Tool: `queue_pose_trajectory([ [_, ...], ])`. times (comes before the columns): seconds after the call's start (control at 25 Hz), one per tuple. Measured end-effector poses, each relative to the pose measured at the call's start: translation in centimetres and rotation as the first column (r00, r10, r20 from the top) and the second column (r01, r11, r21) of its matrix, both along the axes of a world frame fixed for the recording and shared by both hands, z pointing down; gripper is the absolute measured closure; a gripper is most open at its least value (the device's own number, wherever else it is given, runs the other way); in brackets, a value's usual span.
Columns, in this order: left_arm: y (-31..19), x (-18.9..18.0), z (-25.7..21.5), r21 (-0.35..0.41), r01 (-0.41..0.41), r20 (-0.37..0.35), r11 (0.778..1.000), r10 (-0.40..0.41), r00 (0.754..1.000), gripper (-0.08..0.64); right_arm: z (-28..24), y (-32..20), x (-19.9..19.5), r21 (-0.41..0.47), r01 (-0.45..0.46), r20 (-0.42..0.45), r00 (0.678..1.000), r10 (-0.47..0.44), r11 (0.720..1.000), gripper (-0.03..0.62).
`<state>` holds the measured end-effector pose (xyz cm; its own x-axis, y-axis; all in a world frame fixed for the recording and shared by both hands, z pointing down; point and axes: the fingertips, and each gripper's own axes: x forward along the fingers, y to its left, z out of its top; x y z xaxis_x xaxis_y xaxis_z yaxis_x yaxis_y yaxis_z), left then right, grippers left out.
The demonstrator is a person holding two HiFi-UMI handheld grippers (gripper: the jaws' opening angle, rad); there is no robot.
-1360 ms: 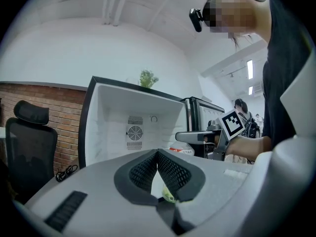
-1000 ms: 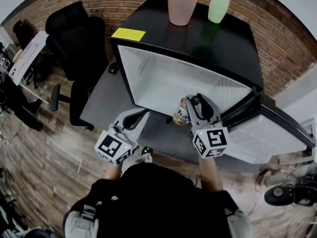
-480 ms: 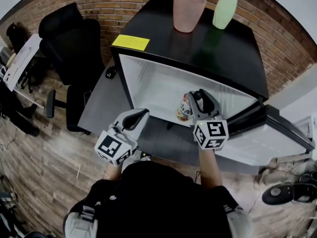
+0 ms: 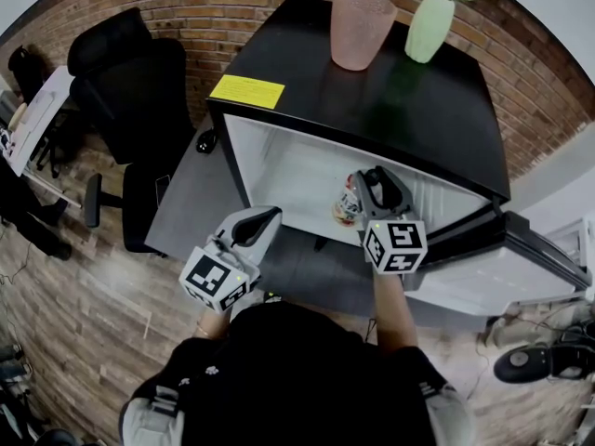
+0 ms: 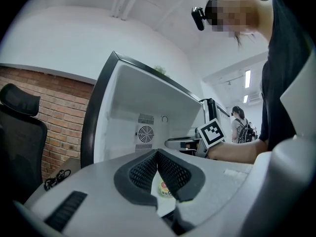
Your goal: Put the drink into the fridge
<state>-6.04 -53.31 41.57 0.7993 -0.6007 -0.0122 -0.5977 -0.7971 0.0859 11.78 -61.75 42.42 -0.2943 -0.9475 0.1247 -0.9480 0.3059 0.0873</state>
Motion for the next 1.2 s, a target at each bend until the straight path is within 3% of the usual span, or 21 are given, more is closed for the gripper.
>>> queue_pose_trajectory([
  [0.76, -1.0, 0.4, 0.3, -0.012, -0.016, -0.002, 1.000, 0.016, 1.000, 0.557, 1.4, -1.0, -0.1, -0.021, 0.017, -0.044, 0.999, -0.018, 1.000, 0.433],
  [0.96, -0.9, 0.5, 0.6, -0.017, -0.016, 0.002, 1.000, 0.016, 1.000, 0.557, 0.0, -0.5, 0.2, 0.042, 0.010, -0.015, 1.000, -0.009, 0.999, 0.331],
  [1.12, -0.8, 0.6, 0.5, -0.017, -0.010, 0.007, 1.000, 0.010, 1.000, 0.557, -1.3, 1.0, 0.3, 0.096, 0.014, 0.005, 1.000, -0.015, 0.995, 0.324],
  [1.2, -0.7, 0.7, 0.5, -0.016, -0.012, 0.011, 1.000, 0.012, 1.000, 0.557, -1.7, 2.2, 0.3, 0.120, 0.011, 0.017, 1.000, -0.013, 0.993, 0.357],
])
